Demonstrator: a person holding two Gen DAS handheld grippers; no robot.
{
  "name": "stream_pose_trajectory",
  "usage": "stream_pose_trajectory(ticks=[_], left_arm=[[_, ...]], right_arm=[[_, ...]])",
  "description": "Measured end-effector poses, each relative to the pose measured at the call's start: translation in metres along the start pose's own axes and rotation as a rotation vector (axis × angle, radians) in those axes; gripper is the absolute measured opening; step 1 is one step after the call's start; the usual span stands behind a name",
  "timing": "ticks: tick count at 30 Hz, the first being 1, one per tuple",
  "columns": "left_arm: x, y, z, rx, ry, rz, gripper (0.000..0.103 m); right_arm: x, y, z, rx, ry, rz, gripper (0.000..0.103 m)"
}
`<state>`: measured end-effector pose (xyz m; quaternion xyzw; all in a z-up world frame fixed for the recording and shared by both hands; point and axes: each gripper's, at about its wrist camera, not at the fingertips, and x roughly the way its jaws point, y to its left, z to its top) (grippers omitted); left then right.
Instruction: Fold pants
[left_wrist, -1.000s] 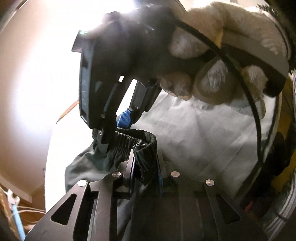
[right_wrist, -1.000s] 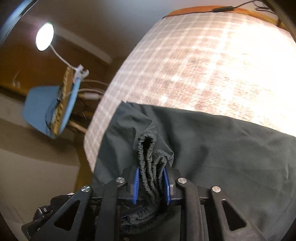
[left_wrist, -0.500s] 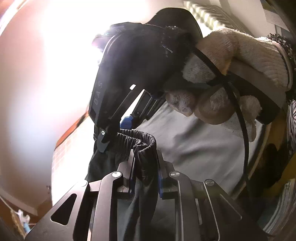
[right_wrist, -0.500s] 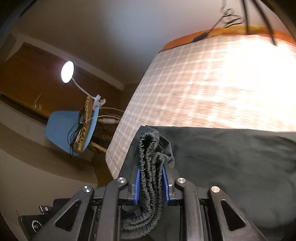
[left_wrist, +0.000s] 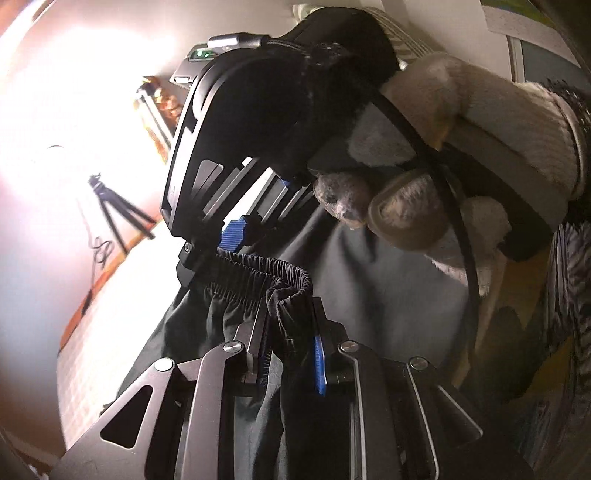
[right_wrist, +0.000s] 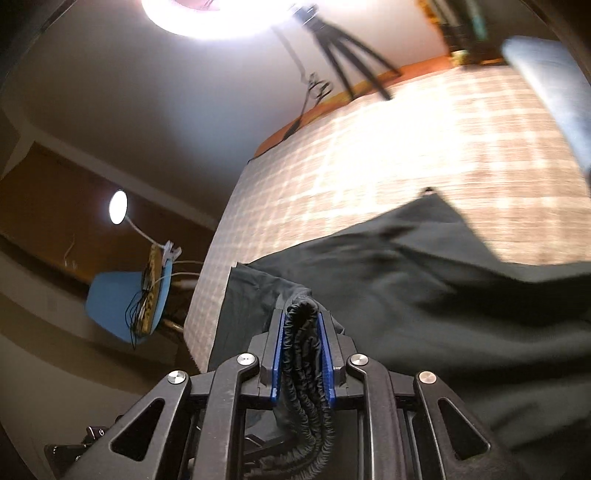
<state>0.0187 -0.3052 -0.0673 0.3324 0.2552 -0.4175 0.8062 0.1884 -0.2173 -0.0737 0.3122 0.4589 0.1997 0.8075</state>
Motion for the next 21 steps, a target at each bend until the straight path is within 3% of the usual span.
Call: stream_pose_trajectory(ticks=[10, 16, 19, 20, 21], left_arm=[[0.015, -0.033, 0.022, -0.005, -0.029, -0.025, 0.017], [0.020, -0.047, 0.029, 0.044, -0.069, -0.054, 0.017], [0.035, -0.071, 0.011, 0.069, -0.027, -0.084, 0.017], [0.040, -0.084, 0.007, 0.098, -0.010, -0.079, 0.017], [0.043, -0.094, 0.003, 0.131, 0.001, -0.070, 0.017]], right_arm=[[-0.056, -0.048, 0.000, 0.035, -0.102, -0.012, 0.013], [-0.098, -0.083, -0.005, 0.066, -0.166, -0.006, 0.012], [-0.114, -0.100, -0.012, 0.092, -0.184, -0.019, 0.027], [-0.119, -0.106, -0.016, 0.102, -0.192, -0.039, 0.040], [-0.122, -0.111, -0.018, 0.105, -0.190, -0.052, 0.042]])
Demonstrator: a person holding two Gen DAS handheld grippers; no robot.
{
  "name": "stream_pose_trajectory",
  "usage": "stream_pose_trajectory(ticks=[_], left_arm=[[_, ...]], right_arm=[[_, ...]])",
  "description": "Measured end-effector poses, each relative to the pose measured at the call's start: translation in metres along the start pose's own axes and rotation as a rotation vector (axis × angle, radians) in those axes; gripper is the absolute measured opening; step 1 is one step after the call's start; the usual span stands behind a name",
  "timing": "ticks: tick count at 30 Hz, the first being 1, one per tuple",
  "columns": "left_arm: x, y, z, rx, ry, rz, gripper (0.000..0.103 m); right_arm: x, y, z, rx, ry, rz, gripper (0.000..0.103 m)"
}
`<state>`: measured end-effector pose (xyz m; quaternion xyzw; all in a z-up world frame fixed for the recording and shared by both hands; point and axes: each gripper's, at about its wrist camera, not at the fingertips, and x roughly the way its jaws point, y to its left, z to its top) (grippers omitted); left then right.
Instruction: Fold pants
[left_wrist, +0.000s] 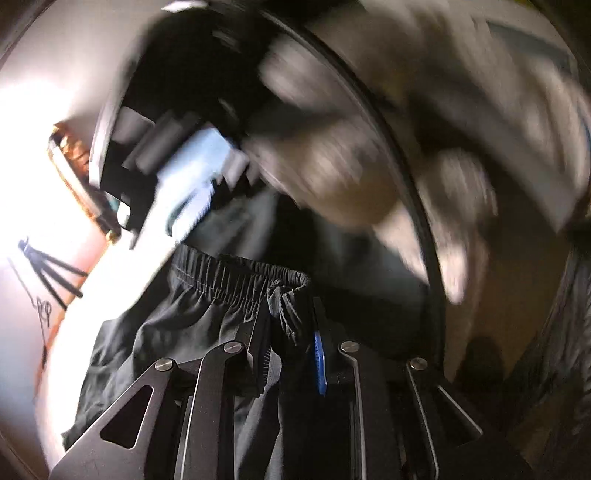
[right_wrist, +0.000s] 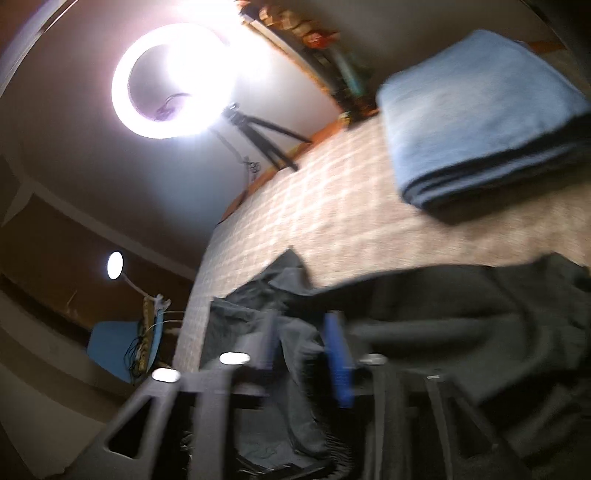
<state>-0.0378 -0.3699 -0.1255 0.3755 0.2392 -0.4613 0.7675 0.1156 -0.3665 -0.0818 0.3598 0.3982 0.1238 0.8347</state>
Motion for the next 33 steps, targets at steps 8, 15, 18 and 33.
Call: stream_pose_trajectory(ticks=[8, 15, 18, 33], left_arm=[[0.002, -0.024, -0.012, 0.075, -0.013, 0.045, 0.017], [-0.023, -0.018, -0.005, -0.049, -0.094, 0.051, 0.017], [-0.023, -0.023, -0.002, -0.038, -0.099, 0.056, 0.017], [-0.037, -0.062, 0.011, 0.043, -0.107, 0.060, 0.023]], right_arm=[[-0.031, -0.035, -0.029, 0.044, 0.032, -0.051, 0.058], [-0.038, -0.045, -0.051, 0.118, 0.063, 0.056, 0.070], [-0.033, -0.048, -0.052, 0.148, 0.073, 0.093, 0.071], [-0.008, -0.033, -0.051, 0.087, 0.106, 0.012, 0.017]])
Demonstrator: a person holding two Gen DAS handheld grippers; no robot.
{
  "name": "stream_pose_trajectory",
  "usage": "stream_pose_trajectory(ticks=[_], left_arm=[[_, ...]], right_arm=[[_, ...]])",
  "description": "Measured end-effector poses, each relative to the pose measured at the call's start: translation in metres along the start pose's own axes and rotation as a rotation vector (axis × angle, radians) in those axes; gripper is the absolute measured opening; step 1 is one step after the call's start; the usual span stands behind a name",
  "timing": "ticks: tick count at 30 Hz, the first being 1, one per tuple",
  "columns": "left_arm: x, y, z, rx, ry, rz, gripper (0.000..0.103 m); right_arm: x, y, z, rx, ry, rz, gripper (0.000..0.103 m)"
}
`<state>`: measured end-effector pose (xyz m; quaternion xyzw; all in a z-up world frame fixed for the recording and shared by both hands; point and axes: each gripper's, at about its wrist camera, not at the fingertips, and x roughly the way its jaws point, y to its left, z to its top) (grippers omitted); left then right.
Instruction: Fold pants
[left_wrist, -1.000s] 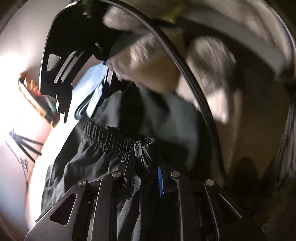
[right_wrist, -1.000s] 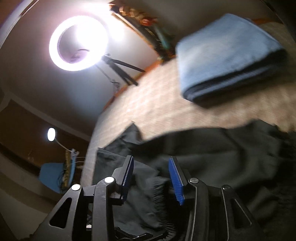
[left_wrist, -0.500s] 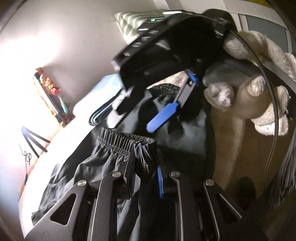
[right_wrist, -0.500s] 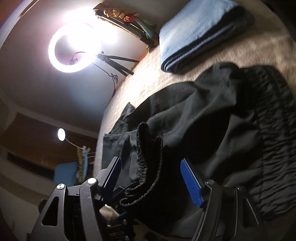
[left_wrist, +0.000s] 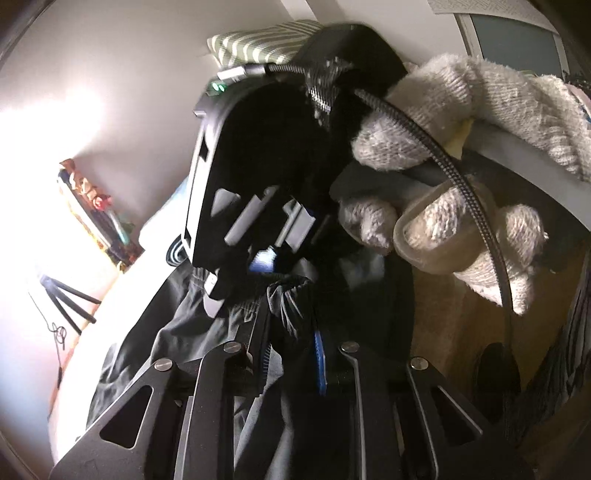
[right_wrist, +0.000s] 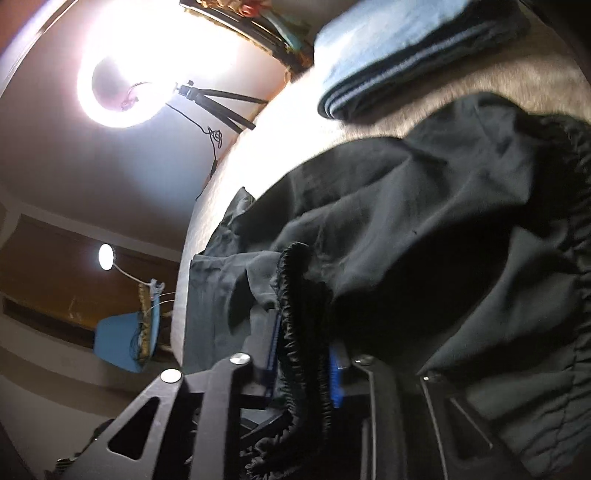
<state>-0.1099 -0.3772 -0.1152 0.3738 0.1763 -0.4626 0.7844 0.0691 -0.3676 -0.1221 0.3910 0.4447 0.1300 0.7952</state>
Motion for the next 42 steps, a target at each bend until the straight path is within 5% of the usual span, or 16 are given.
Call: stream_pose_trajectory(ticks=[5, 9, 12, 15, 21, 30, 42], left_arm=[[-0.015, 0.028, 0.004, -0.065, 0.037, -0.163, 0.056], [-0.046, 0.073, -0.009, -0.183, 0.047, -0.201, 0.056], [-0.064, 0.120, -0.031, -0.253, 0.104, -0.154, 0.056], [-0.074, 0.170, -0.056, -0.267, 0.191, -0.029, 0.056], [-0.074, 0.254, -0.117, -0.464, 0.302, 0.060, 0.055], [-0.066, 0.247, -0.177, -0.578, 0.326, 0.052, 0.055], [-0.049, 0.228, -0.188, -0.530, 0.321, 0.066, 0.055]], right_arm=[[-0.014, 0.014, 0.004, -0.046, -0.054, -0.013, 0.016], [-0.029, 0.015, 0.011, -0.051, -0.093, -0.026, 0.016], [-0.037, 0.011, 0.015, -0.049, -0.106, -0.037, 0.016], [-0.041, 0.003, 0.018, -0.037, -0.106, -0.067, 0.016], [-0.049, -0.016, 0.023, -0.015, -0.113, -0.096, 0.016], [-0.062, -0.027, 0.036, -0.048, -0.135, -0.202, 0.016], [-0.063, -0.023, 0.033, -0.137, -0.104, -0.420, 0.019]])
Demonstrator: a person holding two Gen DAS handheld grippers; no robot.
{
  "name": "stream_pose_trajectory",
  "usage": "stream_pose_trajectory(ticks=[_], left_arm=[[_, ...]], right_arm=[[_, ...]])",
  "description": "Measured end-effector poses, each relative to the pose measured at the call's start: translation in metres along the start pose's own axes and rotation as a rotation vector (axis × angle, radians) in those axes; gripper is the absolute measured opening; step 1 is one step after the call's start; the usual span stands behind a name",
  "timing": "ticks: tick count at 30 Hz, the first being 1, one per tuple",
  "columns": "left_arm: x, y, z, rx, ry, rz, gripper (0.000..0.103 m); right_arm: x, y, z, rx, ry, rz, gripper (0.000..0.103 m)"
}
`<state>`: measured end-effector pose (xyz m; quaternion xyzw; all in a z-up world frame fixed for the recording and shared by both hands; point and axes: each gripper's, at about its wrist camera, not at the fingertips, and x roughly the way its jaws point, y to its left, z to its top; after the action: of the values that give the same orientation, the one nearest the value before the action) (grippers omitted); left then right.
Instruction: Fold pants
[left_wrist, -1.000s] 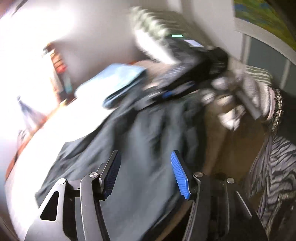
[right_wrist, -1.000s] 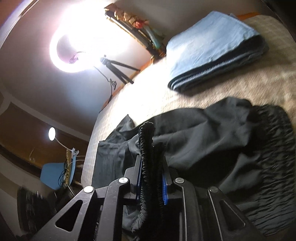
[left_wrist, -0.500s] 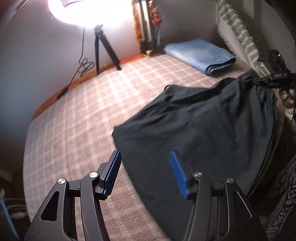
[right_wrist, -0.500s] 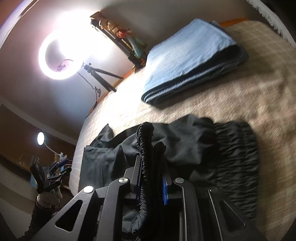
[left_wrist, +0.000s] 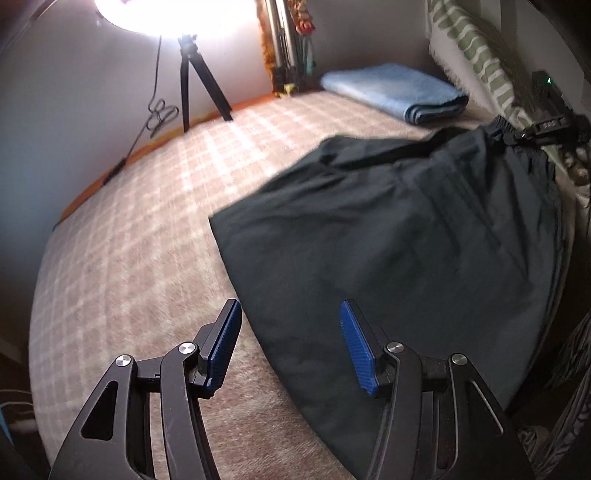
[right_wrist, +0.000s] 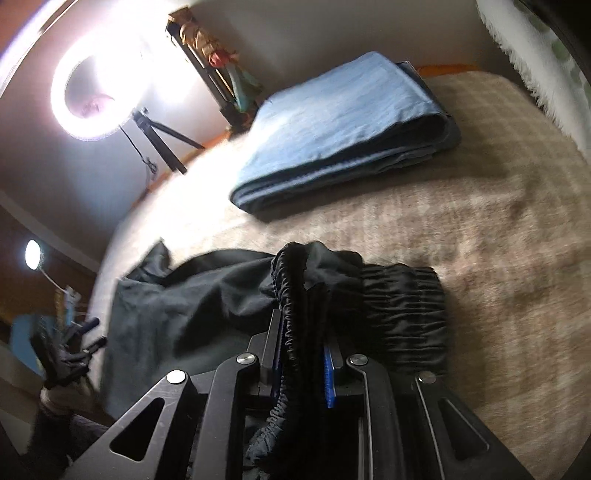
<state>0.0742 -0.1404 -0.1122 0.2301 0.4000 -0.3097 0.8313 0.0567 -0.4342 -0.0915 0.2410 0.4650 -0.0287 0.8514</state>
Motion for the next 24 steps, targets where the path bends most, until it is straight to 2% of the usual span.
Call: stream_pose_trajectory(ticks=[4, 7, 9, 10, 12, 16, 19, 21, 24], left_arm=[[0.004, -0.007, -0.006, 0.060, 0.008, 0.040, 0.055], [-0.005, -0.002, -0.006, 0.035, -0.022, 0.049, 0.055], [-0.011, 0.001, -0.006, 0.002, -0.046, 0.039, 0.055], [-0.016, 0.003, -0.005, -0.017, -0.061, 0.025, 0.055], [-0.021, 0.003, -0.006, -0.027, -0.079, 0.019, 0.055], [-0.025, -0.001, -0.009, -0.034, -0.091, -0.019, 0.055], [-0.019, -0.004, -0.014, -0.029, -0.071, -0.041, 0.055], [-0.014, -0.003, -0.018, -0.041, -0.051, -0.055, 0.055], [-0.010, 0.001, -0.029, -0.052, -0.025, -0.056, 0.055]], right_arm=[[-0.014, 0.011, 0.000, -0.042, -0.022, -0.082, 0.030], [-0.037, 0.032, -0.002, -0.111, -0.123, -0.180, 0.040], [-0.046, 0.048, -0.005, -0.174, -0.178, -0.188, 0.041], [-0.047, 0.055, -0.005, -0.195, -0.184, -0.187, 0.042], [-0.042, 0.063, -0.005, -0.212, -0.195, -0.246, 0.043], [-0.025, 0.075, -0.002, -0.238, -0.174, -0.184, 0.044], [-0.005, 0.082, -0.002, -0.277, -0.134, -0.213, 0.044], [0.013, 0.079, -0.003, -0.293, -0.099, -0.272, 0.046], [0.030, 0.065, -0.003, -0.237, -0.046, -0.233, 0.047]])
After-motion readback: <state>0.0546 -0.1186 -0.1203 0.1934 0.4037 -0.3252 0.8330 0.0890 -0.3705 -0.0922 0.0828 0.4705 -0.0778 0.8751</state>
